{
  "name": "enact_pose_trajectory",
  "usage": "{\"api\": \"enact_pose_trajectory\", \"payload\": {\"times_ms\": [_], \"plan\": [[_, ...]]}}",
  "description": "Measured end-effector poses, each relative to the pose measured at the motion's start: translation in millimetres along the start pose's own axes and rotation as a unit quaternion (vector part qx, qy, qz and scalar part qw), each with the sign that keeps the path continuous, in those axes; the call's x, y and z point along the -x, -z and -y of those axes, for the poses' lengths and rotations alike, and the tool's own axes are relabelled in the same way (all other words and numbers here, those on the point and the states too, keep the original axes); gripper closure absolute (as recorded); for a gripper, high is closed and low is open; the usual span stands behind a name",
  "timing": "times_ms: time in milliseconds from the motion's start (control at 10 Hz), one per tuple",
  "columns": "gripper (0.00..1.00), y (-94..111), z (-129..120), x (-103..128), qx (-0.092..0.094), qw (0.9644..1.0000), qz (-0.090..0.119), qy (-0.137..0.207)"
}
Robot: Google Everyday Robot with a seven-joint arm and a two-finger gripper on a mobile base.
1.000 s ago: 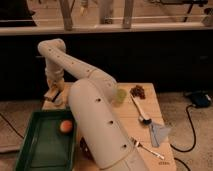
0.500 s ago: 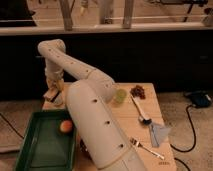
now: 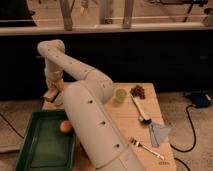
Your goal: Place eraser in paper cup
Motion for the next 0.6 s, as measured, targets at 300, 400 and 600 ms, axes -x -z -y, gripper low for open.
{"api": "enact_pose_trajectory", "payload": {"times_ms": [300, 400, 600], "plan": [[0.33, -1.3, -1.5, -0.8, 0.002, 1.0, 0.004, -0.001], [0.24, -1.5, -1.5, -0.4, 0.002, 1.0, 0.006, 0.0], [0.2, -2.0, -0.9, -0.7, 0.002, 1.0, 0.007, 0.001]]}}
